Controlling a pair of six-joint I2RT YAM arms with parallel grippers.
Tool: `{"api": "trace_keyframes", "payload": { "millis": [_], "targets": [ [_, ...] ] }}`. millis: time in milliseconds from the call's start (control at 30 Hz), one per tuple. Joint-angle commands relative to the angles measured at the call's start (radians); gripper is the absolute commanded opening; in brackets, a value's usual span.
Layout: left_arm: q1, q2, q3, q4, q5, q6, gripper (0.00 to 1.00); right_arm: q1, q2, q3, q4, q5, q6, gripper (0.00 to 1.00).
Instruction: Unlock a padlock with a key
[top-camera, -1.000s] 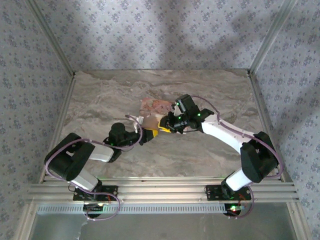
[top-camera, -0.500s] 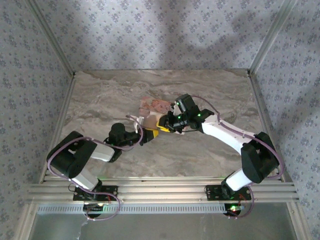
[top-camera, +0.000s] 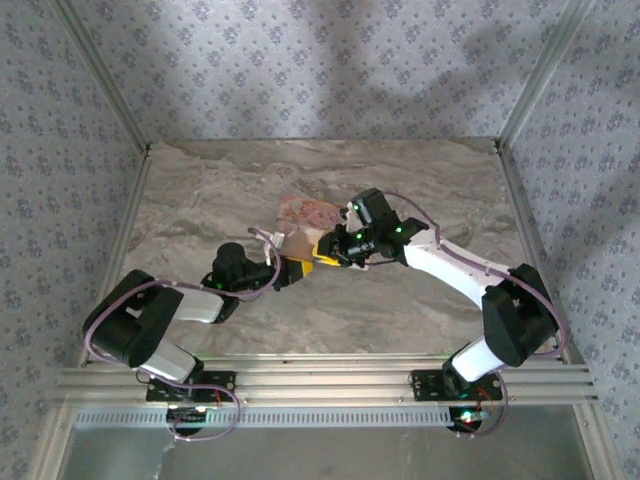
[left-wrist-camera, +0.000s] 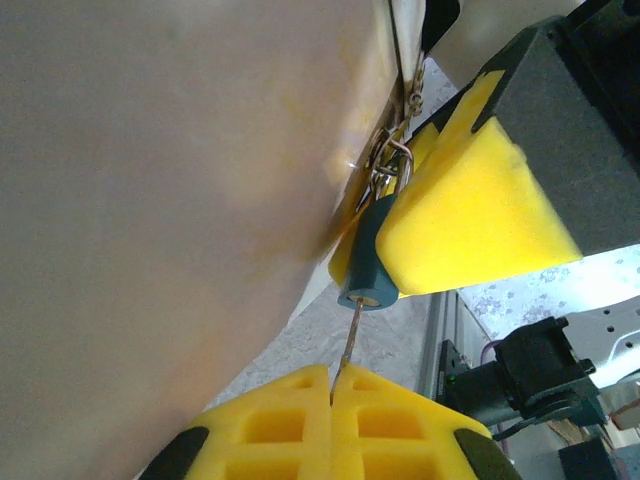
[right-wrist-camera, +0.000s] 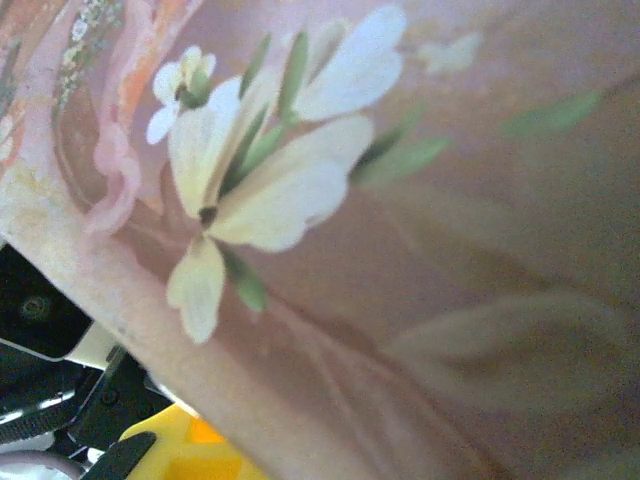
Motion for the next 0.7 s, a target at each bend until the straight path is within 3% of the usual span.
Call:
{"api": "trace_keyframes", "payload": {
  "millis": [0,367,667],
  "targets": [
    [0.049,-0.054,0.060,0.063,-0.099,-0.008,0.00,0.036,-0.026,0.008,-0.151,-0.142,-0.064,0.00],
    [0.049,-0.106,0.056,0.010,-0.100,-0.003,0.00,0.034,-0.032,-0.002,-0.075,-0.146,0.007,0.00],
    [-0.018,-0.143,-0.045,0.106,-0.263,0.002,0.00,0.026,-0.067,-0.034,0.027,-0.077,0.122,0.00]
  ]
}}
